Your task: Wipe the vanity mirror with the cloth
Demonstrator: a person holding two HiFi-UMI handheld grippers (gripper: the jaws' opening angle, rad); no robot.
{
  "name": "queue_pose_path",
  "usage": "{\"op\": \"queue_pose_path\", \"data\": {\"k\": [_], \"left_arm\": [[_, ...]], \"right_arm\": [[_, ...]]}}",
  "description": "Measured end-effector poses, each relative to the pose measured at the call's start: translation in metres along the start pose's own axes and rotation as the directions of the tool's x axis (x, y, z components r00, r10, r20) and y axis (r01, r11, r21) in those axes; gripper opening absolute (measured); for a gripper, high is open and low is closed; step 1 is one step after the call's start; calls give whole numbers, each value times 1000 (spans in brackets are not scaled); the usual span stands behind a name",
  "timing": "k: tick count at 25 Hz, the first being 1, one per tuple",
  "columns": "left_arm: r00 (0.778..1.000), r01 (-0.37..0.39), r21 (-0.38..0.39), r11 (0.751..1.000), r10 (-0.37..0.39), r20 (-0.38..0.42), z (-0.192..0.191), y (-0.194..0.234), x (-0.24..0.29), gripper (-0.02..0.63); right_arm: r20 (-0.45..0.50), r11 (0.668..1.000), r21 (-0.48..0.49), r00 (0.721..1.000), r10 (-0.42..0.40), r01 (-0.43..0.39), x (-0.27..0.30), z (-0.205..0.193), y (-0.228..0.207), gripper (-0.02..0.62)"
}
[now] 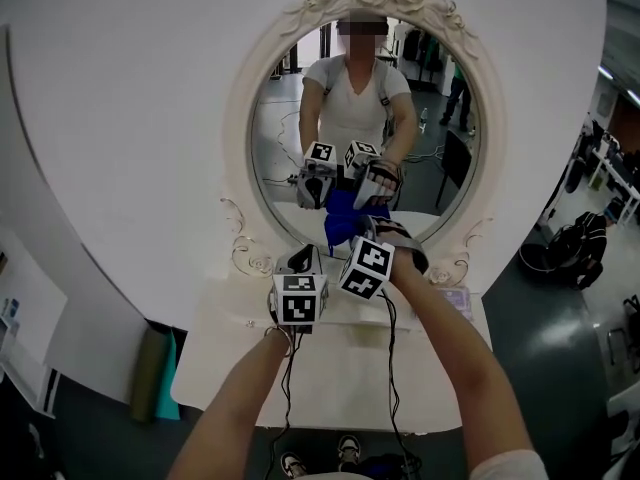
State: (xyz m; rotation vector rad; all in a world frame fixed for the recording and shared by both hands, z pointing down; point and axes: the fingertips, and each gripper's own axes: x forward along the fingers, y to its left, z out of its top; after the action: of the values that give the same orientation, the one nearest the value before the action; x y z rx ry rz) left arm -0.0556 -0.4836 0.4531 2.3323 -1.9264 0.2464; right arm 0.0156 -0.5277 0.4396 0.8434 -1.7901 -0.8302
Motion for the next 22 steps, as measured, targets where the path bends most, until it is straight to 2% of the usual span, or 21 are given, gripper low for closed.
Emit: {"op": "queue_pose_path", "data": {"k": [8, 14, 18, 22], "left_arm": [[997, -5, -46, 999, 1, -82, -52, -7, 1, 5], [993, -14, -61, 998, 6, -115, -76, -11, 2, 6], [992, -19, -72, 997, 10, -123, -83, -11, 0, 6], [994, -41, -100, 994, 31, -105, -73, -2, -4, 6]], "right_arm": [[-55, 995, 48, 994, 89, -87, 30, -29, 66, 66], [-79, 989, 71, 988, 133, -127, 42, -43, 94, 66], [-88, 987, 58, 984, 152, -147, 46, -45, 105, 66], [-84, 984, 55, 981, 173, -169, 41, -39, 106, 66]]}}
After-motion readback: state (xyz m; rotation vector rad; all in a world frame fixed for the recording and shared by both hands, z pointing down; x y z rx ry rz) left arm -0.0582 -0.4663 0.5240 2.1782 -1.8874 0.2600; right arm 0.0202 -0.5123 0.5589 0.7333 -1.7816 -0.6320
